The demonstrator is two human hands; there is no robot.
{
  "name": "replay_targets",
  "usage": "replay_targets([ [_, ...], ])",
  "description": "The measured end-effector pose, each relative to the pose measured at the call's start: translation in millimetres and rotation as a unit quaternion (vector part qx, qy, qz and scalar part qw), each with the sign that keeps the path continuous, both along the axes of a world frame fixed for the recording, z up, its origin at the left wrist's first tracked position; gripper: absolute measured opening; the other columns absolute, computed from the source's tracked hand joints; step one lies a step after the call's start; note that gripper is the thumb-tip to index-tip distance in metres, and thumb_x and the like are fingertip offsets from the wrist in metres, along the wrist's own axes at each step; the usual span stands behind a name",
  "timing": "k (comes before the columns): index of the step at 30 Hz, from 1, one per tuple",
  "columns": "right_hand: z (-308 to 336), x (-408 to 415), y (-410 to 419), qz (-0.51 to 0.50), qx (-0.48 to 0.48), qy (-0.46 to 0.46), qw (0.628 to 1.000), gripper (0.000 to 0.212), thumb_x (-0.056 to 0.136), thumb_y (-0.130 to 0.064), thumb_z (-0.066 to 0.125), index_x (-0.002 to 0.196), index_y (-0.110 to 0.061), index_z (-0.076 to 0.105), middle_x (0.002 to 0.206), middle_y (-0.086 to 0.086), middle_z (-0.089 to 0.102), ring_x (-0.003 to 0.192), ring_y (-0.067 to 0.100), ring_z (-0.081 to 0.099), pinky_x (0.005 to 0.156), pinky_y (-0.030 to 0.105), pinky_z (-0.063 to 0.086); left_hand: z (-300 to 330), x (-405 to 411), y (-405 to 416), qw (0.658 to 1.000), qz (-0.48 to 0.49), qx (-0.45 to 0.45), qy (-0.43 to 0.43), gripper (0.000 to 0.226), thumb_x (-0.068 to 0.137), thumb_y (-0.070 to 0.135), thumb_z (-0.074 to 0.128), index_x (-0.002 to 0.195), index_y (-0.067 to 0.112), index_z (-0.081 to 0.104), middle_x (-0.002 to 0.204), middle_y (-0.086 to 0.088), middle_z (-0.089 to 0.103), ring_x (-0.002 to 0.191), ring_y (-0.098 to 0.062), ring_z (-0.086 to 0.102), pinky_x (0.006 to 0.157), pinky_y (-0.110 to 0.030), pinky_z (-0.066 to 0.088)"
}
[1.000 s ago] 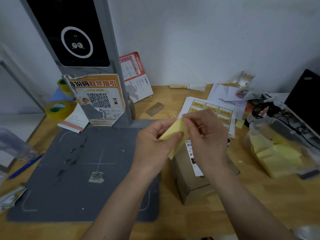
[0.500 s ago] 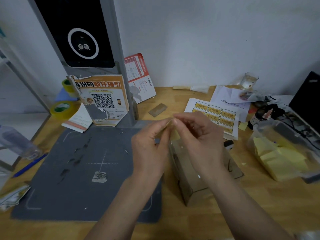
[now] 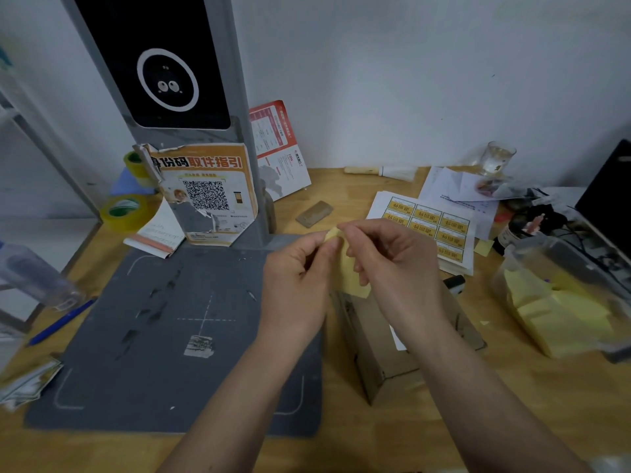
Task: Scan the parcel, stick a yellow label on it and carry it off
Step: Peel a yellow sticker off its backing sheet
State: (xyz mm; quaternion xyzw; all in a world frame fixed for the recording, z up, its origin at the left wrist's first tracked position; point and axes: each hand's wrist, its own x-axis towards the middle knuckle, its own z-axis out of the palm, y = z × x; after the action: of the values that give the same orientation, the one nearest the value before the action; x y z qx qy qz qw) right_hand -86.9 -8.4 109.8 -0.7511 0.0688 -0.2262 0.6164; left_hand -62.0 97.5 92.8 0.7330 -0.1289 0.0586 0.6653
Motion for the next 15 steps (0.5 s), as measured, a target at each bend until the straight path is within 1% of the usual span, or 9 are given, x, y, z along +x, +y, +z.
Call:
replay_targets([
  [2, 1.1, 1.1, -0.1, -0.001, -0.007, 0.011, 1.0, 0.01, 0.085, -0.017, 0.066, 0.081, -0.019, 0.074, 0.055, -0.016, 0.062, 0.051, -0.001, 0.054, 0.053, 0.012, 0.043, 0.6, 1.5, 0.3, 1.0, -0.009, 0.001, 0.017, 0.025, 0.091, 0.012, 0.057, 0.077, 0.026, 0.071, 0.062, -0.016, 0.059, 0.059, -0.004, 0.044, 0.053, -0.015, 0.036],
  [4, 2.3, 1.1, -0.3, 0.0, -0.008, 0.016, 1.0, 0.009, 0.084, -0.018, 0.067, 0.079, -0.02, 0.073, 0.052, -0.017, 0.061, 0.05, -0.002, 0.053, 0.052, 0.011, 0.042, -0.1, 1.8, 0.0, 1.0, -0.011, 0.004, 0.022, 0.023, 0.092, 0.013, 0.057, 0.077, 0.023, 0.072, 0.057, -0.003, 0.055, 0.054, -0.002, 0.04, 0.05, -0.013, 0.035],
  [5, 3.2, 0.9, 0.2, 0.001, -0.004, 0.018, 1.0, 0.007, 0.083, -0.019, 0.068, 0.078, -0.02, 0.073, 0.052, -0.016, 0.061, 0.05, -0.002, 0.053, 0.052, 0.011, 0.042, -0.9, 1.4, -0.1, 1.0, -0.006, 0.012, 0.012, 0.022, 0.092, 0.014, 0.057, 0.079, 0.021, 0.073, 0.058, -0.001, 0.057, 0.053, -0.005, 0.041, 0.05, -0.016, 0.037],
  [7, 4.1, 0.7, 1.8, -0.001, 0.003, 0.019, 1.0, 0.004, 0.078, -0.022, 0.073, 0.078, -0.018, 0.073, 0.058, -0.01, 0.066, 0.05, -0.001, 0.054, 0.051, 0.01, 0.041, -3.9, 0.1, -0.1, 0.999, 0.007, 0.044, -0.029, 0.019, 0.093, 0.015, 0.057, 0.086, 0.018, 0.075, 0.065, -0.005, 0.068, 0.056, -0.021, 0.053, 0.053, -0.03, 0.046],
  [9, 4.3, 0.9, 2.8, -0.004, 0.015, 0.014, 1.0, 0.008, 0.076, -0.019, 0.075, 0.078, -0.012, 0.072, 0.065, -0.001, 0.069, 0.052, 0.0, 0.055, 0.05, 0.01, 0.041, -6.5, -1.6, -0.5, 0.995, 0.014, 0.075, -0.059, 0.02, 0.093, 0.015, 0.055, 0.09, 0.015, 0.075, 0.07, -0.008, 0.071, 0.065, -0.025, 0.061, 0.057, -0.035, 0.049],
  [10, 4.4, 1.2, 2.6, -0.004, 0.024, 0.011, 1.0, 0.008, 0.076, -0.016, 0.075, 0.078, -0.009, 0.072, 0.063, -0.001, 0.068, 0.051, 0.0, 0.054, 0.049, 0.01, 0.041, -7.2, -1.9, -0.8, 0.995, 0.016, 0.079, -0.061, 0.02, 0.093, 0.016, 0.055, 0.088, 0.014, 0.074, 0.067, -0.005, 0.07, 0.062, -0.023, 0.06, 0.055, -0.032, 0.047],
  [12, 4.1, 1.5, 1.3, 0.002, 0.035, 0.009, 0.999, 0.006, 0.077, -0.012, 0.074, 0.077, -0.006, 0.072, 0.056, -0.008, 0.064, 0.048, -0.001, 0.053, 0.05, 0.01, 0.04, -7.2, -1.5, -0.2, 0.995, 0.022, 0.076, -0.054, 0.021, 0.093, 0.017, 0.056, 0.08, 0.016, 0.072, 0.055, 0.005, 0.061, 0.051, -0.011, 0.047, 0.048, -0.021, 0.038],
  [13, 3.8, 1.6, 0.5, 0.006, 0.036, 0.011, 0.999, 0.006, 0.078, -0.011, 0.073, 0.077, -0.005, 0.072, 0.054, -0.01, 0.062, 0.047, -0.001, 0.053, 0.051, 0.01, 0.041, -7.0, -1.4, 0.5, 0.996, 0.024, 0.073, -0.053, 0.021, 0.093, 0.018, 0.056, 0.077, 0.019, 0.071, 0.052, 0.006, 0.056, 0.049, -0.007, 0.043, 0.048, -0.019, 0.035],
  [15, 2.5, 1.5, -0.7, 0.011, 0.033, 0.013, 0.999, 0.005, 0.08, -0.009, 0.071, 0.077, -0.006, 0.072, 0.051, -0.012, 0.061, 0.047, -0.001, 0.052, 0.052, 0.012, 0.041, -7.0, -1.3, 1.4, 0.996, 0.024, 0.067, -0.056, 0.019, 0.092, 0.02, 0.057, 0.079, 0.021, 0.072, 0.054, 0.0, 0.056, 0.049, -0.006, 0.042, 0.047, -0.024, 0.037],
])
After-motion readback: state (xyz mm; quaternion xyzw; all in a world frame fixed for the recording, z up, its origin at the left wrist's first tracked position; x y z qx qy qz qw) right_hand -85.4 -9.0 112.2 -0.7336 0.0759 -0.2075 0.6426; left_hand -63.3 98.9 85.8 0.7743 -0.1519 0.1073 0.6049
